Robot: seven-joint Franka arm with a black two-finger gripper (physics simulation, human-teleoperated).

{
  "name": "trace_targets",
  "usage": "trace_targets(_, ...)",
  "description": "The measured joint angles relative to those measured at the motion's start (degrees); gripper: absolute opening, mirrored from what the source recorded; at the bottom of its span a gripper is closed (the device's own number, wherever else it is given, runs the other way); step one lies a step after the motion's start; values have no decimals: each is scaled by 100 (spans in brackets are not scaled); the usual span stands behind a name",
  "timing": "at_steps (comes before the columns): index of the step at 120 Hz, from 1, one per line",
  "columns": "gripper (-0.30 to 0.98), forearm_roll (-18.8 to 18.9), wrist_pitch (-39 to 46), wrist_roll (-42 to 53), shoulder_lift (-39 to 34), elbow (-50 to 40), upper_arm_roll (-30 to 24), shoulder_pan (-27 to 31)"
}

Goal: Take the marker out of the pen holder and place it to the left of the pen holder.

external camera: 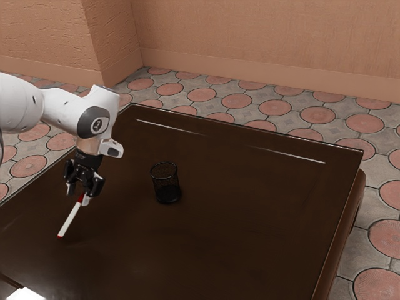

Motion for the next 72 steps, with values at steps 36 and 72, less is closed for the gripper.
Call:
trace_targets(36, 63, -682, 649, 19, -1416, 271, -68, 40)
trace_targets(72, 67, -1075, 1021, 36, -1668, 377, -410, 322)
